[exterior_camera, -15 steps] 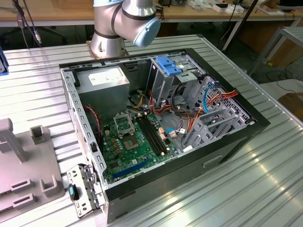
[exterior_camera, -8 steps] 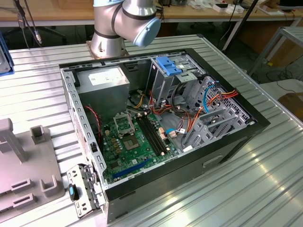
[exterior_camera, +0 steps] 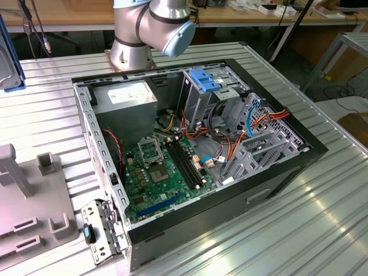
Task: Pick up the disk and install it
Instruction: 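Pick up the disk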
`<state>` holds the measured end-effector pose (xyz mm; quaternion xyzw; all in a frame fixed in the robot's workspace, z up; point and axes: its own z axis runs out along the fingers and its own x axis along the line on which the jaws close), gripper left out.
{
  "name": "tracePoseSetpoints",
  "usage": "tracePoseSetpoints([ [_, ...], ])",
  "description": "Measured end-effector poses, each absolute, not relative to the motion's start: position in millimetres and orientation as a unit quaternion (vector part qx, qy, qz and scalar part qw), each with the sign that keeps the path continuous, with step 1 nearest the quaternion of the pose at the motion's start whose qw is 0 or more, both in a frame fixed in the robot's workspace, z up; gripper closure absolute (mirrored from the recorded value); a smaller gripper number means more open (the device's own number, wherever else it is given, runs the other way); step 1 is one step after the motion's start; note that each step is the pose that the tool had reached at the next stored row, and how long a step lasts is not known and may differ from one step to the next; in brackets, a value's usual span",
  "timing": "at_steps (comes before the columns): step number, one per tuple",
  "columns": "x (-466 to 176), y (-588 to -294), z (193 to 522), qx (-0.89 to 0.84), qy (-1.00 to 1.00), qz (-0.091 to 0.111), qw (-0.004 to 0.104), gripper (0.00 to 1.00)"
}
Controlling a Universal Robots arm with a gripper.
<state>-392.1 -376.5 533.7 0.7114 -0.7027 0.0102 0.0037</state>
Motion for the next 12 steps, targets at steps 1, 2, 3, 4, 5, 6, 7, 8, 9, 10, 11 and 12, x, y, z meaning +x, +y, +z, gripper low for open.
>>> tracePoseSetpoints([
  [1, -391, -377, 534, 0.711, -0.703, 0.01, 0.004, 0.64],
  [2, -390, -377, 534, 0.711, -0.703, 0.01, 0.004, 0.64],
  [3, -388, -377, 534, 0.711, -0.703, 0.01, 0.004, 0.64],
  [4, -387, -376, 534, 0.711, -0.703, 0.01, 0.004, 0.64],
  [5, -386, -377, 534, 0.711, -0.703, 0.01, 0.004, 0.64],
  [6, -384, -377, 534, 0.711, -0.703, 0.01, 0.004, 0.64],
  [7, -382, -376, 533, 0.711, -0.703, 0.01, 0.004, 0.64],
  [8, -380, -377, 533, 0.711, -0.703, 0.01, 0.004, 0.64],
  [9, -377, -376, 533, 0.711, -0.703, 0.01, 0.004, 0.64],
  [10, -375, -377, 533, 0.711, -0.703, 0.01, 0.004, 0.64],
  [11, -373, -376, 533, 0.711, -0.703, 0.01, 0.004, 0.64],
  [12, -371, -377, 533, 0.711, -0.703, 0.01, 0.004, 0.64],
])
